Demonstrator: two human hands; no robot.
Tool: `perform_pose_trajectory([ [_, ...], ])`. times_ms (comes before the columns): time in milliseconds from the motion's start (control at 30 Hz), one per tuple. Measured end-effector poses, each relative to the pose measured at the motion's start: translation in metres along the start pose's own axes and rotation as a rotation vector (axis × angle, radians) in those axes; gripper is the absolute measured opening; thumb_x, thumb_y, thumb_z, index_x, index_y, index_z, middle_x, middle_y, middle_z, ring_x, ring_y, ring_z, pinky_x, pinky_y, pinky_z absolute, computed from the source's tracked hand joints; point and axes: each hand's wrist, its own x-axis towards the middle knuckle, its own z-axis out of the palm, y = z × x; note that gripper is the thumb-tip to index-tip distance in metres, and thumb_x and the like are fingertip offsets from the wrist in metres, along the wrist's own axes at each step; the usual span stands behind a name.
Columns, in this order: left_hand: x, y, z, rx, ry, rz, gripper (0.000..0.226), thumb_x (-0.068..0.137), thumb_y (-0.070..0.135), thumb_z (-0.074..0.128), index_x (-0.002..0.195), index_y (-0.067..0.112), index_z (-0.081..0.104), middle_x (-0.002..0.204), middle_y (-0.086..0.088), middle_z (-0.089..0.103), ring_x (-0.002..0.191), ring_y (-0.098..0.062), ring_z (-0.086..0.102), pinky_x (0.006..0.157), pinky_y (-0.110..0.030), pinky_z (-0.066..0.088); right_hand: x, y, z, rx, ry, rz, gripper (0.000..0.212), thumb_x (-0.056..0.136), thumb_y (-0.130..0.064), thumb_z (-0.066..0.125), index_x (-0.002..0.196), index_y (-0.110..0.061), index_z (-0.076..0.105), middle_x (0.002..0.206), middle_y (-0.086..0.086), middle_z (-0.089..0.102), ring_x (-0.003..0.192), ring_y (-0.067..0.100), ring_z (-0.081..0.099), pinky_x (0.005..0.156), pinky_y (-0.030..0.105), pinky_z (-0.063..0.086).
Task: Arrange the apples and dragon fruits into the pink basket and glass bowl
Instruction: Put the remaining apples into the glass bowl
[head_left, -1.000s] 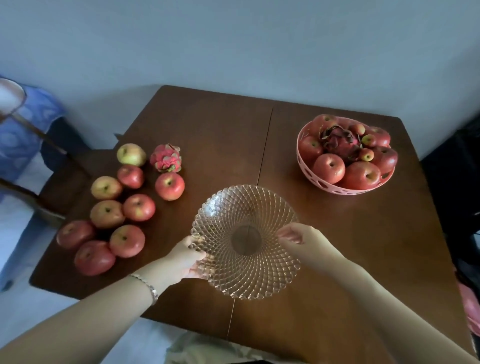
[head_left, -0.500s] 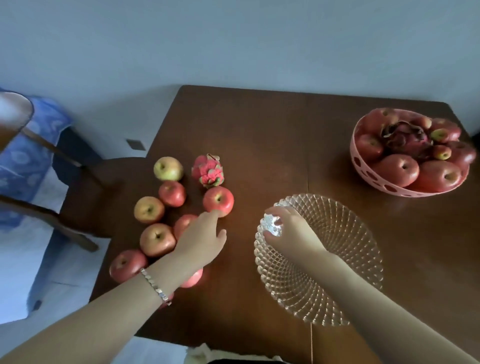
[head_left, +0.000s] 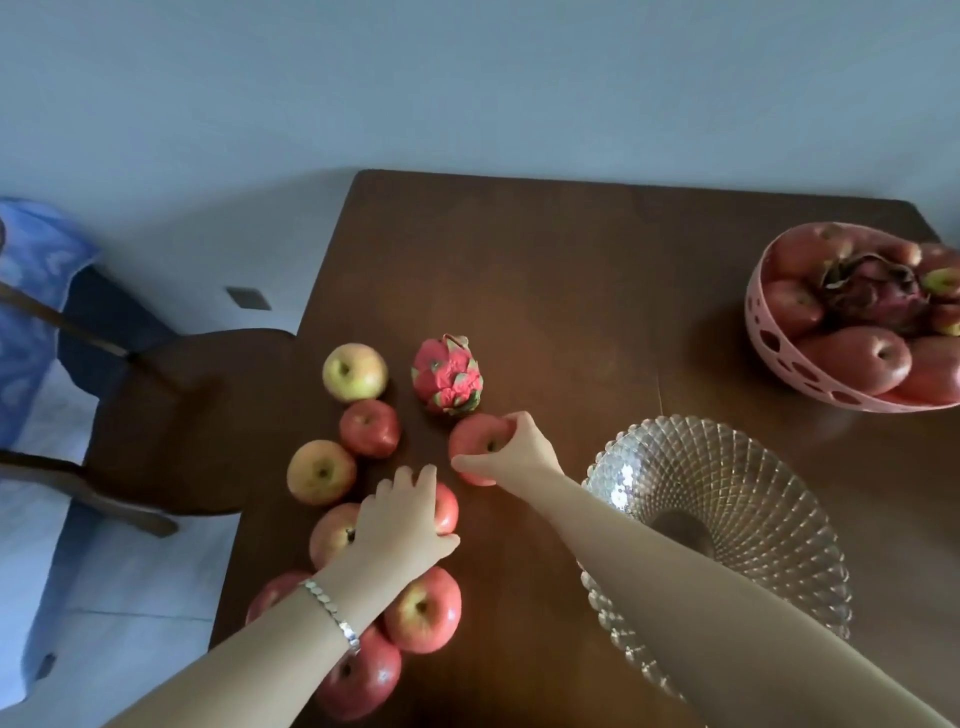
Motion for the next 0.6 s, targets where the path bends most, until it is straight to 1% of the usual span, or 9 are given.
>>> perform_pose_trajectory([
  [67,0.003,0.001,0.002,-0.020,-0.004,-0.007,0.080,0.080,0.046,0.063,0.143,0.021,0.022,0.135,-0.008,0.038,0.121,-0.030,0.043,0.093,-0.036,0.043,-0.011,0.005,-0.017,0.056,0.007,-0.015,0.079,0.066,-0.039,0.080,0.129,-0.017,0.038,0.111,-0.003,0.051,0.096,0.013,0.051,0.077,0.023,0.041],
  [133,0.002,0.007,0.002,-0.084,0.014,-0.015,0.076,0.079,0.044,0.065,0.142,0.025,0.025,0.134,-0.007,0.038,0.119,-0.030,0.043,0.092,-0.035,0.044,-0.030,0.018,-0.043,0.133,0.008,-0.042,0.076,0.067,-0.035,0.081,0.128,-0.020,0.038,0.110,-0.003,0.050,0.098,0.015,0.053,0.080,0.025,0.044],
  [167,0.000,0.009,0.000,-0.125,0.032,-0.022,0.076,0.079,0.044,0.065,0.141,0.026,0.027,0.134,-0.006,0.038,0.119,-0.029,0.042,0.092,-0.034,0.043,-0.039,0.025,-0.056,0.197,0.000,-0.057,0.073,0.068,-0.031,0.081,0.126,-0.023,0.039,0.110,-0.003,0.051,0.099,0.015,0.054,0.082,0.026,0.046],
  [233,-0.007,0.019,-0.004,-0.239,0.108,-0.018,0.075,0.077,0.043,0.068,0.140,0.026,0.031,0.134,-0.005,0.040,0.117,-0.029,0.043,0.094,-0.033,0.042,-0.059,0.047,-0.087,0.295,0.020,-0.070,0.064,0.069,-0.024,0.081,0.121,-0.028,0.043,0.108,-0.004,0.052,0.095,0.012,0.056,0.077,0.023,0.046],
  [267,-0.012,0.026,-0.006,-0.306,0.152,-0.009,0.075,0.076,0.042,0.070,0.139,0.026,0.033,0.134,-0.004,0.041,0.116,-0.029,0.044,0.094,-0.033,0.041,-0.068,0.060,-0.102,0.296,0.055,-0.051,0.061,0.069,-0.023,0.080,0.118,-0.030,0.044,0.105,-0.005,0.052,0.091,0.011,0.055,0.074,0.021,0.045],
  [300,-0.016,0.030,-0.009,-0.370,0.196,0.007,0.075,0.074,0.040,0.072,0.137,0.025,0.036,0.133,-0.004,0.042,0.115,-0.028,0.044,0.094,-0.033,0.041,-0.071,0.072,-0.111,0.273,0.102,-0.006,0.061,0.069,-0.024,0.080,0.117,-0.030,0.044,0.104,-0.004,0.052,0.089,0.012,0.055,0.076,0.023,0.045],
  [400,-0.029,0.054,-0.017,-0.473,0.290,0.090,0.076,0.070,0.039,0.076,0.134,0.025,0.039,0.131,-0.001,0.044,0.116,-0.025,0.045,0.093,-0.031,0.038,-0.080,0.115,-0.134,0.139,0.234,0.160,0.071,0.067,-0.031,0.081,0.127,-0.020,0.044,0.112,0.003,0.053,0.098,0.022,0.053,0.090,0.038,0.048],
  [433,-0.035,0.066,-0.018,-0.482,0.312,0.121,0.076,0.069,0.038,0.077,0.134,0.025,0.039,0.131,0.000,0.045,0.116,-0.024,0.045,0.093,-0.030,0.038,-0.083,0.129,-0.139,0.104,0.248,0.185,0.075,0.066,-0.032,0.082,0.129,-0.018,0.044,0.113,0.004,0.054,0.099,0.022,0.053,0.092,0.039,0.048],
  [600,-0.045,0.104,-0.016,-0.580,0.324,0.193,0.076,0.066,0.038,0.081,0.130,0.026,0.042,0.130,0.002,0.047,0.119,-0.018,0.045,0.093,-0.026,0.039,-0.079,0.158,-0.134,0.032,0.185,0.113,0.080,0.063,-0.038,0.083,0.131,-0.020,0.043,0.118,0.003,0.056,0.099,0.018,0.053,0.094,0.036,0.048],
])
